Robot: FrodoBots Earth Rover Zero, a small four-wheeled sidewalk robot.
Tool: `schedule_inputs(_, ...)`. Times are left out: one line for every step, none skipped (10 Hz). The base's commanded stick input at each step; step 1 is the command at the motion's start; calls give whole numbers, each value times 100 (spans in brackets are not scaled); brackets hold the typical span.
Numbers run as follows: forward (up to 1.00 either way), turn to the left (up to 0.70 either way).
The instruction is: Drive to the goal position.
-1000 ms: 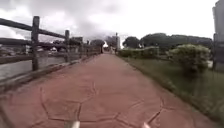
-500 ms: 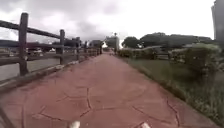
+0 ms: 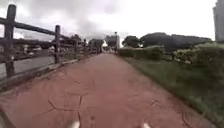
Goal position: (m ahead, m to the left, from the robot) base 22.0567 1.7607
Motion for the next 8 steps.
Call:
schedule_inputs(70,27)
schedule_inputs(70,3)
schedule_inputs(70,0)
schedule_inputs(70,0)
schedule_inputs(70,0)
schedule_inputs(70,0)
schedule_inputs(70,0)
schedule_inputs(70,0)
